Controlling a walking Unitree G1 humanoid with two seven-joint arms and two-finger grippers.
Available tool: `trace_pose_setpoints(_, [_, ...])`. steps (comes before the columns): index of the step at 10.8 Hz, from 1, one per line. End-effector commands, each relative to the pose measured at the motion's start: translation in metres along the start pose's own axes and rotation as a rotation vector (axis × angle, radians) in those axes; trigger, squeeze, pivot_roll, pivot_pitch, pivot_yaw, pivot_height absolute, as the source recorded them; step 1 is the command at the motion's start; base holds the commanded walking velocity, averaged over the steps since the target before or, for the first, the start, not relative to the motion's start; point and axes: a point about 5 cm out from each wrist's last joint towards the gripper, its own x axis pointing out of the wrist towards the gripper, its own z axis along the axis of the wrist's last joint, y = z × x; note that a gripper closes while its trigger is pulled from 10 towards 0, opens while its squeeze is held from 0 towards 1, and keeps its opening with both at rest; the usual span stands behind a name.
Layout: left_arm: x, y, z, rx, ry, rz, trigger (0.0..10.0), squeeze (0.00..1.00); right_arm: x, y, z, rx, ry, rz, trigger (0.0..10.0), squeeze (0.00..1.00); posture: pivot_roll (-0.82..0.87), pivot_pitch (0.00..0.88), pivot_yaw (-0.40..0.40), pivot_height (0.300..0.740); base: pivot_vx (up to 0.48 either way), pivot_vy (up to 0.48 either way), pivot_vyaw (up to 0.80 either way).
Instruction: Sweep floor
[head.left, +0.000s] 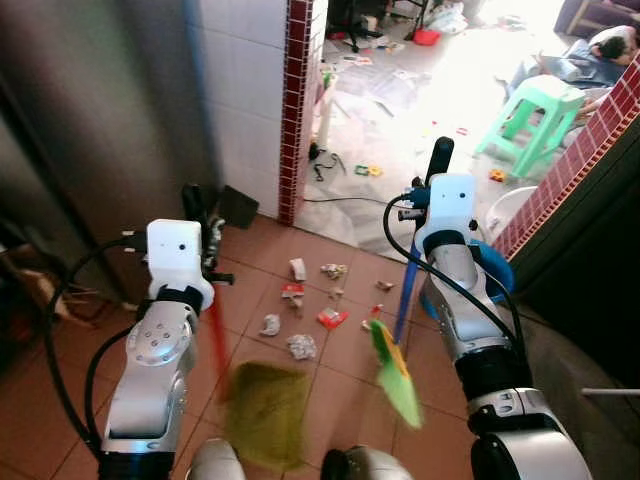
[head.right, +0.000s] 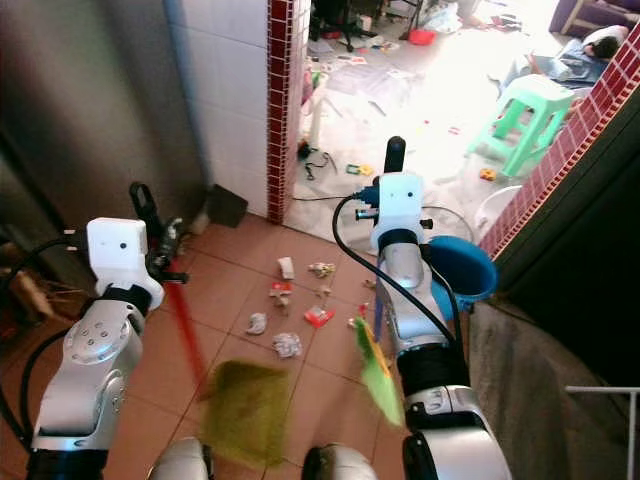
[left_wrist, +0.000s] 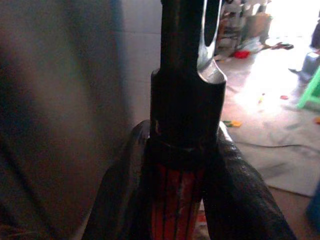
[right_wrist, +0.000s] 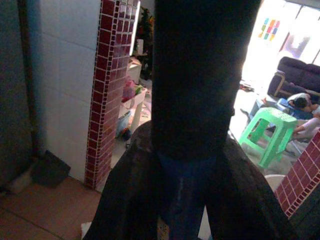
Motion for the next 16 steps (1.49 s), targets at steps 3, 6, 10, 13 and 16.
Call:
trace_pose_setpoints(3, [-0.003,0.009,0.009,-0.015,-0.075,0.013,10.0,0.00,-0.008,-0.017,-0.007,0.036,0.027,-0.038,10.0,0.00,0.05,0.073,-0.092,0.740,0.000,0.000,0.00])
trace_pose_setpoints(6, [-0.002,0.008,0.008,-0.029,-0.072,0.014,10.0,0.00,-0.014,-0.015,-0.008,0.043,0.028,-0.023,10.0,0.00,0.04,0.075,-0.096,0.740,0.000,0.000,0.00])
trace_pose_setpoints(10, [-0.002,0.014,0.002,0.002,-0.055,0.041,10.0,0.00,-0.006,-0.007,0.033,0.022,-0.132,0.042,10.0,0.00,0.04,0.093,-0.098,0.740,0.000,0.000,0.00])
trace_pose_setpoints(13, [-0.001,0.009,0.004,-0.017,-0.072,0.005,10.0,0.00,0.002,-0.011,0.053,-0.078,-0.238,0.071,10.0,0.00,0.04,0.094,-0.098,0.740,0.000,0.000,0.00])
trace_pose_setpoints(16, [-0.004,0.007,0.007,-0.030,-0.090,-0.019,10.0,0.00,0.001,-0.013,0.047,-0.079,-0.222,0.062,10.0,0.00,0.05,0.098,-0.095,0.740,0.306,0.000,-0.14])
